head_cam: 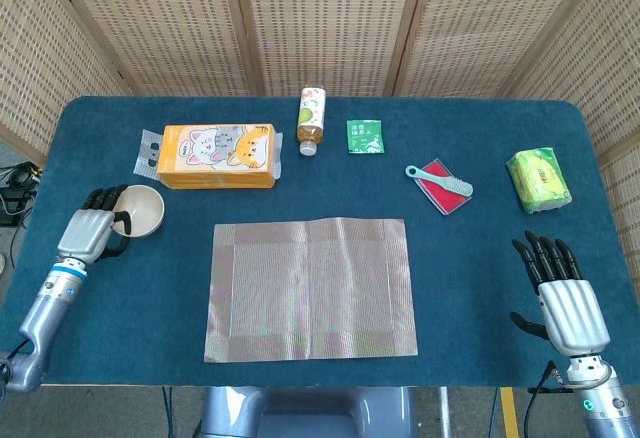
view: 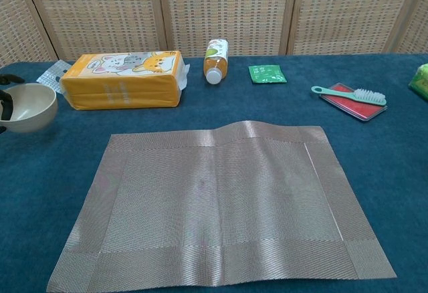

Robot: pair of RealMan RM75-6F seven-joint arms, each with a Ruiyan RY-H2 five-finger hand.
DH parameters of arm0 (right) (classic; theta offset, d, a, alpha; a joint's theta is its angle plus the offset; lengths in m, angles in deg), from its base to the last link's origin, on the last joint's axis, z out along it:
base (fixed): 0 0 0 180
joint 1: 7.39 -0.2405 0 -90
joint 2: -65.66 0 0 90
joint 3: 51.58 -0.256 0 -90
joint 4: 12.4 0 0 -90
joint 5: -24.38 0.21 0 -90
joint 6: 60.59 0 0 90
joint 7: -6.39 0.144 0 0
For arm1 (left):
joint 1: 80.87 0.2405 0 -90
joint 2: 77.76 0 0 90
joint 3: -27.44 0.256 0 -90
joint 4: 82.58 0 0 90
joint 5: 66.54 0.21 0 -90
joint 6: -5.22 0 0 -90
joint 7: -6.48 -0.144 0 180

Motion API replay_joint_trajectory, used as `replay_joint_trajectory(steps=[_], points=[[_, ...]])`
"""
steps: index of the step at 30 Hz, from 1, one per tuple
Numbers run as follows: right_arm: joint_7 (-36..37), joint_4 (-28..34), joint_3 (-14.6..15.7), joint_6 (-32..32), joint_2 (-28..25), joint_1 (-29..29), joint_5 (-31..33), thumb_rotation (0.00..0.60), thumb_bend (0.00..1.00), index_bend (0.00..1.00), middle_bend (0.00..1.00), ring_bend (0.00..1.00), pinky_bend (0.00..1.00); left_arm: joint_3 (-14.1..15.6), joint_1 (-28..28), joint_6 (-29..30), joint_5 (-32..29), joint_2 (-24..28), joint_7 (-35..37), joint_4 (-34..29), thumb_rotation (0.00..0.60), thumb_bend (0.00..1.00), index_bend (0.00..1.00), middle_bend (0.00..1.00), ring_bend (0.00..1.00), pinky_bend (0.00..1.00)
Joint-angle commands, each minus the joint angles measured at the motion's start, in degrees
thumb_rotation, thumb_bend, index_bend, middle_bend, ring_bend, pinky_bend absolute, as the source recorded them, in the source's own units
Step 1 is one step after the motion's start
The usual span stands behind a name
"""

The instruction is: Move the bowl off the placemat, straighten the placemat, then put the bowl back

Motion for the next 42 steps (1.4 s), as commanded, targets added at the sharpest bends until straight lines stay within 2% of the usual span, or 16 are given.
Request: replay_joint_trajectory(steps=[1, 6, 10, 14, 18, 23, 29, 31, 32, 33, 34, 35, 36, 42], points=[[0.12, -0.01, -0.05, 0.12, -0.08, 0.03, 0.0, 0.6, 0.0, 0.0, 0.0, 0.0, 0.0, 0.67, 0.49, 6.21, 4.9, 4.01, -2.68, -9.56, 0.6, 0.43, 0.65, 0.0, 0.0, 0.0], [0.28, 0.02, -0.06, 0.15, -0.19, 0.04, -0.04, 0.6, 0.0, 0.0, 0.0, 0.0, 0.0, 1.76, -1.61, 8.12, 10.83, 7.09, -6.83, -20.61, 0.6, 0.43, 0.66, 0.0, 0.0, 0.0], [0.27, 0.17, -0.01, 0.51, -0.29, 0.18, -0.34, 0.6, 0.0, 0.0, 0.0, 0.0, 0.0, 1.38, -5.79, 4.43, 13.63, 6.57, -12.4, -28.08, 0.6, 0.43, 0.66, 0.0, 0.0, 0.0], [0.45, 0.12, -0.09, 0.75, -0.46, 0.34, -0.18, 0.6, 0.0, 0.0, 0.0, 0.0, 0.0, 0.64, -8.85, -0.09, 12.95, 4.32, -16.93, -32.32, 0.6, 0.43, 0.66, 0.0, 0.0, 0.0], [0.99, 0.04, -0.22, 0.8, -0.71, 0.45, 0.22, 0.6, 0.0, 0.0, 0.0, 0.0, 0.0, 0.18, -10.94, -3.85, 11.06, 0.98, -20.95, -33.78, 0.6, 0.43, 0.66, 0.0, 0.0, 0.0], [1.66, -0.07, -0.41, 0.84, -1.02, 0.45, 0.39, 0.6, 0.0, 0.0, 0.0, 0.0, 0.0, 0.64, -12.47, -7.8, 8.22, -3.07, -24.62, -32.5, 0.6, 0.43, 0.66, 0.0, 0.0, 0.0], [2.12, -0.19, -0.6, 0.9, -1.18, 0.44, 0.56, 0.6, 0.0, 0.0, 0.0, 0.0, 0.0, 1.0, -12.75, -8.51, 6.61, -5.5, -26.64, -30.8, 0.6, 0.42, 0.66, 0.0, 0.0, 0.0], [2.17, -0.19, -0.57, 0.85, -1.21, 0.42, 0.51, 0.6, 0.0, 0.0, 0.0, 0.0, 0.0, 1.04, -12.8, -8.62, 6.21, -5.89, -26.71, -30.48, 0.6, 0.31, 0.61, 0.0, 0.0, 0.0], [2.19, -0.19, -0.56, 0.81, -1.21, 0.4, 0.48, 0.6, 0.0, 0.0, 0.0, 0.0, 0.0, 1.04, -12.79, -8.59, 6.0, -6.09, -26.61, -30.35, 0.6, 0.18, 0.52, 0.0, 0.0, 0.0], [2.2, -0.19, -0.55, 0.78, -1.22, 0.39, 0.47, 0.6, 0.0, 0.0, 0.0, 0.0, 0.0, 1.06, -12.78, -8.55, 5.9, -6.17, -26.55, -30.28, 0.6, 0.07, 0.36, 0.0, 0.0, 0.0], [2.21, -0.18, -0.55, 0.78, -1.23, 0.39, 0.45, 0.6, 0.0, 0.0, 0.0, 0.0, 0.0, 1.11, -12.76, -8.51, 5.84, -6.19, -26.5, -30.26, 0.6, 0.02, 0.25, 0.0, 0.0, 0.0], [2.21, -0.19, -0.54, 0.79, -1.24, 0.39, 0.44, 0.6, 0.0, 0.0, 0.0, 0.0, 0.0, 1.18, -12.77, -8.44, 5.9, -6.14, -26.45, -30.27, 0.6, 0.0, 0.1, 0.0, 0.0, 0.0], [2.22, -0.19, -0.54, 0.82, -1.25, 0.4, 0.43, 0.6, 0.0, 0.0, 0.0, 0.0, 0.0, 1.31, -12.78, -8.35, 6.1, -5.91, -26.28, -30.4, 0.6, 0.0, 0.02, 0.0, 0.0, 0.0], [2.3, -0.1, -0.58, 0.95, -1.35, 0.46, 0.4, 0.6, 0.0, 0.0, 0.0, 0.0, 0.0, 0.94, -11.35, -3.3, 8.2, -2.01, -24.19, -33.35, 0.6, 0.0, 0.0, 0.0, 0.0, 0.0]])
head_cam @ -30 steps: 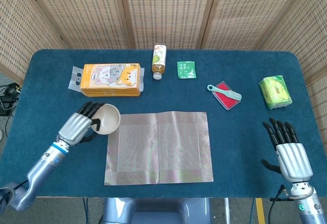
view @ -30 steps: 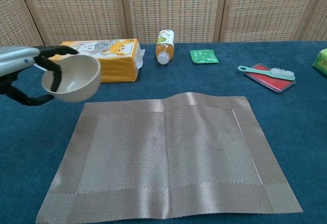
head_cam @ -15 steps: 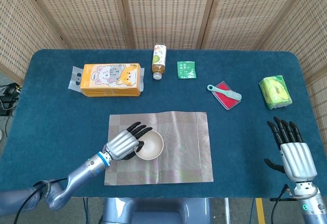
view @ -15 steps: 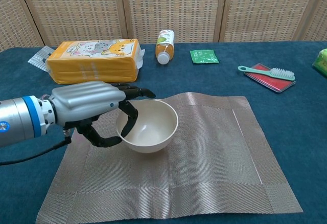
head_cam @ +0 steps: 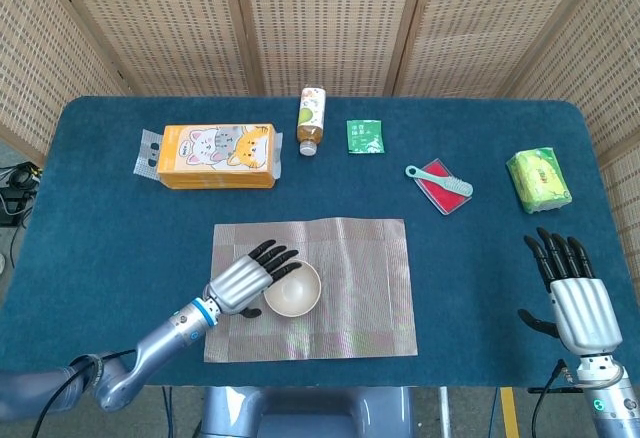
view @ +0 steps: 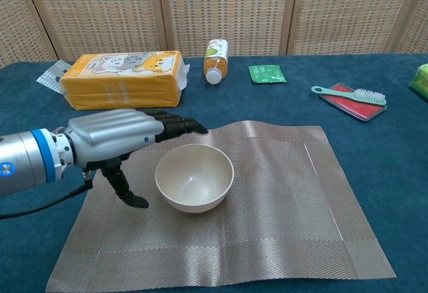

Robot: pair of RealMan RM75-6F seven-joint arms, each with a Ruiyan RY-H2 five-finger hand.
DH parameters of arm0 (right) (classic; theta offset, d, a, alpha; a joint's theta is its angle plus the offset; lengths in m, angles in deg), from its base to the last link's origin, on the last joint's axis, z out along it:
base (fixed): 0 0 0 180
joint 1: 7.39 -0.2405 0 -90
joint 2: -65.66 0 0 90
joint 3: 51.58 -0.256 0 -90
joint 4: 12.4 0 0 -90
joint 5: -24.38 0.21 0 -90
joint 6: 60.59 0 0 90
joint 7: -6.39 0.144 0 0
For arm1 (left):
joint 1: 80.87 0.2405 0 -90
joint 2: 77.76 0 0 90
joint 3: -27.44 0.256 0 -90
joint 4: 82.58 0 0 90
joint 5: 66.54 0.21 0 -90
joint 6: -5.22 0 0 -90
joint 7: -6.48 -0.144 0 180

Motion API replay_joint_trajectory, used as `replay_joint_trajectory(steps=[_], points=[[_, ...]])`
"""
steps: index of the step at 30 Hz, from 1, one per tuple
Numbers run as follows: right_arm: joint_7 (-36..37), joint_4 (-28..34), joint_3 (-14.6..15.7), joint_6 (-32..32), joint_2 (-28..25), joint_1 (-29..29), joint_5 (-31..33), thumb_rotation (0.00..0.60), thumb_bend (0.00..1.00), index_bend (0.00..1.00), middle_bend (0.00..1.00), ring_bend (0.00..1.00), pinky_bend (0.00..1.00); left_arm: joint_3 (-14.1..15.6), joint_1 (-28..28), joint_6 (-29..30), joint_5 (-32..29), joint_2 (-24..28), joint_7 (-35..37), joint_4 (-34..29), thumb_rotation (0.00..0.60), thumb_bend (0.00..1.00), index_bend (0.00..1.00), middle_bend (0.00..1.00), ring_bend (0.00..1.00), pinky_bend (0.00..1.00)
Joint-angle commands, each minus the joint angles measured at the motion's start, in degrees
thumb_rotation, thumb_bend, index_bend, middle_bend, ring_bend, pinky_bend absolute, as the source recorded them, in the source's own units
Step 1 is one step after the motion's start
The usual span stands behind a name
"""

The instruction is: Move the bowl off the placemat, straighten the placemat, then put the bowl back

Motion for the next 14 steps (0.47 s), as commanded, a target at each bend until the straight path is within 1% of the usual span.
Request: replay_joint_trajectory(steps=[1, 5, 7, 8, 12, 14], points=[[-0.03, 0.05, 0.05, 0.03, -0.07, 0.04, -0.08, 0.6, 0.0, 0.0, 0.0, 0.0, 0.0, -0.67, 1.76, 4.87, 1.32, 3.55, 0.91, -2.53, 0.6, 0.0, 0.0, 0.0, 0.0, 0.0], [-0.14, 0.11, 0.01, 0.28, -0.1, 0.14, -0.14, 0.6, 0.0, 0.0, 0.0, 0.0, 0.0, -2.07, 5.63, 12.61, 0.66, 8.22, -0.28, -5.43, 0.6, 0.0, 0.0, 0.0, 0.0, 0.0], [-0.43, -0.04, -0.12, 0.42, 0.0, 0.15, -0.02, 0.6, 0.0, 0.0, 0.0, 0.0, 0.0, -2.83, 9.38, 18.18, -1.54, 11.62, -2.65, -7.85, 0.6, 0.0, 0.0, 0.0, 0.0, 0.0], [-0.6, -0.15, -0.19, 0.45, 0.08, 0.15, 0.07, 0.6, 0.0, 0.0, 0.0, 0.0, 0.0, -3.02, 10.74, 20.0, -2.54, 12.69, -3.73, -8.73, 0.6, 0.0, 0.0, 0.0, 0.0, 0.0], [-1.9, -1.06, -0.66, 0.34, 0.79, -0.01, 0.99, 0.6, 0.0, 0.0, 0.0, 0.0, 0.0, -3.14, 17.31, 28.12, -7.5, 16.96, -8.78, -13.52, 0.6, 0.0, 0.0, 0.0, 0.0, 0.0], [-2.9, -1.67, -0.93, 0.22, 1.34, -0.11, 1.61, 0.6, 0.0, 0.0, 0.0, 0.0, 0.0, -2.53, 20.48, 31.6, -9.4, 18.51, -10.34, -15.44, 0.6, 0.0, 0.0, 0.0, 0.0, 0.0]])
